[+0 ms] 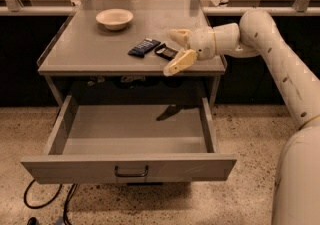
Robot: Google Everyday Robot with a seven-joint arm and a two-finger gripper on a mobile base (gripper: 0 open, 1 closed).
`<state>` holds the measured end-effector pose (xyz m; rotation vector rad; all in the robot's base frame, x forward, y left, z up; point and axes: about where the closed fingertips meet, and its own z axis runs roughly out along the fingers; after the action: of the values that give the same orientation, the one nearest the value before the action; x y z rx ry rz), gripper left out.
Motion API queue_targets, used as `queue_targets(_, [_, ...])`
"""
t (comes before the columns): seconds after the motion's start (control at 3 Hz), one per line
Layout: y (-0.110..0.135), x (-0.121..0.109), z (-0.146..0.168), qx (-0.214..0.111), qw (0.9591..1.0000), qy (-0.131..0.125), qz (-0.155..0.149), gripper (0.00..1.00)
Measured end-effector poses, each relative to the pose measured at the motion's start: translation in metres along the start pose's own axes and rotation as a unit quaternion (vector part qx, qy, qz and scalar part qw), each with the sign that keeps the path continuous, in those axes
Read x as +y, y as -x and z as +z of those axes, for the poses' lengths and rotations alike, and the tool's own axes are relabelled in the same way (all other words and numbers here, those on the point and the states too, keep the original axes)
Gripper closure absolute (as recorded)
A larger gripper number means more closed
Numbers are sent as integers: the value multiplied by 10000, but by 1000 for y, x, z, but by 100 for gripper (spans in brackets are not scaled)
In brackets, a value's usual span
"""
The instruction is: Place rxbar chocolate into top drawer
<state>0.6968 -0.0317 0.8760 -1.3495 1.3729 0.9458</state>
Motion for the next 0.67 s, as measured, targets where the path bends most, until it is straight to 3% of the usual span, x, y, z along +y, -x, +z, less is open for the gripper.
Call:
queue_targets(0.33, [1, 1, 1, 14, 10000, 9, -8, 0])
queue_targets(0.67, [-4, -8, 6, 789, 9965, -267, -44, 0])
